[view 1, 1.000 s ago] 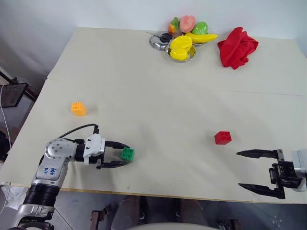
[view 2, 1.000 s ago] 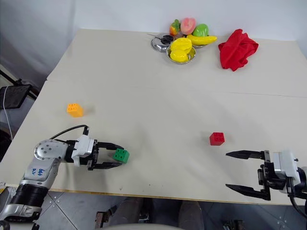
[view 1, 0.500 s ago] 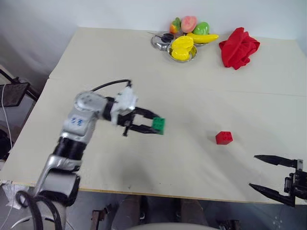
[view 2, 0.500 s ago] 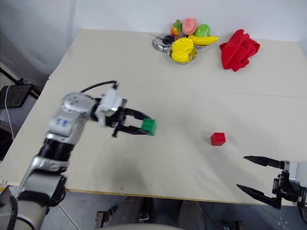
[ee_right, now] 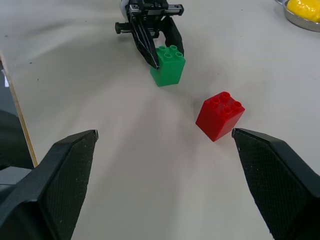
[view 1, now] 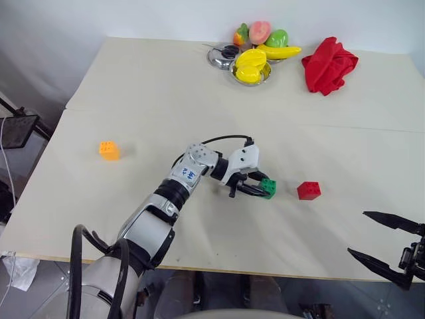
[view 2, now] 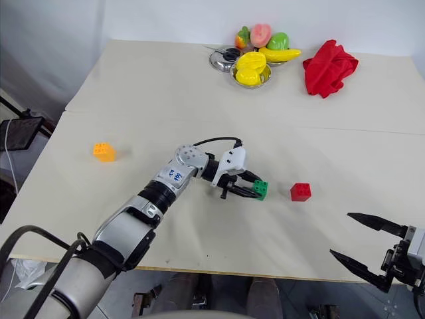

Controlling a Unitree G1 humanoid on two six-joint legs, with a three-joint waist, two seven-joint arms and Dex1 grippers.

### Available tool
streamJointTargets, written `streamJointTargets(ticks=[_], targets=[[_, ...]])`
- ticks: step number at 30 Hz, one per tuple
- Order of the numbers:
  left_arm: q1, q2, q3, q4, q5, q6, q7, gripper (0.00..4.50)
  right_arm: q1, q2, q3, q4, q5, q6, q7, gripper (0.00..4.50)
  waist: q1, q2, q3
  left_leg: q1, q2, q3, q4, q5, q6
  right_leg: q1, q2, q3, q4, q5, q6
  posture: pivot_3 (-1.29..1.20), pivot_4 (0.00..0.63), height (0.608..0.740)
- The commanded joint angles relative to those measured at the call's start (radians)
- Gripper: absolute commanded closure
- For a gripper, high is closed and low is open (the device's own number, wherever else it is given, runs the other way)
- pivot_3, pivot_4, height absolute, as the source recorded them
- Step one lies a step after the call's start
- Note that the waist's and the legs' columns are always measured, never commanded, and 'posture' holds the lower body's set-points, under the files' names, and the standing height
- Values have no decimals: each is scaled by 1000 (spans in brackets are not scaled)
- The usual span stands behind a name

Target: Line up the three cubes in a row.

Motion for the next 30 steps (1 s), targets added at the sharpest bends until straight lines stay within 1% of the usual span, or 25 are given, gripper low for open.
streamJointTargets(ticks=[1, 4, 6, 7, 10, 11, 13, 15, 17, 18, 19, 22, 24, 26, 28, 30], targets=[[-12, 13, 7, 38, 45, -26, 15, 3021, 20, 23, -50, -7, 12, -16, -9, 0, -1, 0, 0, 0, 0, 0, 0, 0, 0, 0, 0, 0, 0, 0, 0, 0, 150, 740], [-16, 14, 16, 43, 48, -27, 19, 3021, 14, 37, -47, -1, 6, -21, -19, 0, -2, 0, 0, 0, 0, 0, 0, 0, 0, 0, 0, 0, 0, 0, 0, 0, 150, 740], [-13, 23, 28, 18, 34, -12, 4, 2297, 4, 45, -36, 2, 2, -22, -24, 0, -3, 0, 0, 0, 0, 0, 0, 0, 0, 0, 0, 0, 0, 0, 0, 0, 150, 740], [-7, 32, 34, -5, 23, -4, -18, 2065, -3, 48, -28, 2, 1, -22, -27, 0, -3, 0, 0, 0, 0, 0, 0, 0, 0, 0, 0, 0, 0, 0, 0, 0, 150, 740], [17, 66, 61, -105, -38, 44, -124, 1138, -31, 49, -9, -2, 5, -16, -35, 0, -6, 0, 0, 0, 0, 0, 0, 0, 0, -1, 0, 0, 1, 0, 0, 0, 150, 740], [33, 101, 74, -168, -70, 63, -184, 836, -55, 47, 2, -6, 13, -8, -42, 0, -8, 0, 0, 0, 0, 0, -1, 0, 0, -1, 0, 0, 1, 0, 0, 0, 150, 740], [51, 177, 102, -241, -89, 78, -230, 232, -107, 39, 30, -8, 20, 9, -52, 0, -10, 0, 0, -1, 0, 0, -1, 0, 0, -1, 0, 0, 1, 0, 0, 0, 150, 740], [69, 245, 136, -271, -104, 23, -259, 232, -158, 29, 61, -3, 18, 17, -49, 0, -11, 1, -1, 0, 0, 0, 0, 0, 0, -1, 0, 0, 1, 0, 0, 0, 150, 740], [104, 317, 204, -315, -169, 18, -304, 232, -220, 20, 105, 3, 21, 36, -48, 0, -13, 1, -1, 0, 1, 0, 0, 1, -1, -1, 0, 0, 1, 0, 0, 0, 150, 740], [135, 355, 243, -343, -207, 12, -330, 232, -254, 16, 129, 6, 25, 50, -45, 0, -13, 1, -1, 0, 1, 0, 0, 1, -1, -1, 0, 0, 2, 0, 0, 0, 150, 740], [172, 391, 281, -375, -242, -1, -352, 112, -283, 9, 152, 6, 35, 77, -49, 0, -16, 2, -1, 0, 1, 0, 0, 1, -1, -1, 0, 0, 2, 0, 0, 0, 150, 740], [309, 480, 372, -502, -313, 15, -333, 112, -360, 1, 208, 7, 56, 137, -51, 0, -15, 2, -1, 0, 1, -1, 0, 1, -1, -1, 0, 0, 2, 0, 0, 0, 150, 740], [457, 548, 455, -606, -329, 32, -254, 112, -432, 20, 261, 11, 56, 145, -54, 0, -20, 2, -1, 0, 0, -2, 0, 0, 0, -1, 0, -1, 2, 0, 0, 0, 150, 740], [579, 580, 534, -702, -345, 55, -160, 112, -483, 40, 302, 11, 58, 154, -63, 0, -20, 1, -1, 0, 0, -3, 0, 0, 0, 0, 0, -1, 3, 0, 0, 0, 150, 740], [699, 583, 620, -778, -356, 67, -54, 112, -519, 66, 338, 11, 52, 144, -65, 0, -10, 1, -1, 0, 0, -3, 0, 0, 0, 0, 0, -1, 3, 0, 0, 0, 150, 740], [902, 563, 731, -887, -314, 11, 64, 112, -556, 102, 385, -2, 46, 132, -67, 0, -13, 1, -1, 0, 0, -3, 1, 0, 0, 0, 0, -1, 2, 0, 0, 0, 150, 740]])
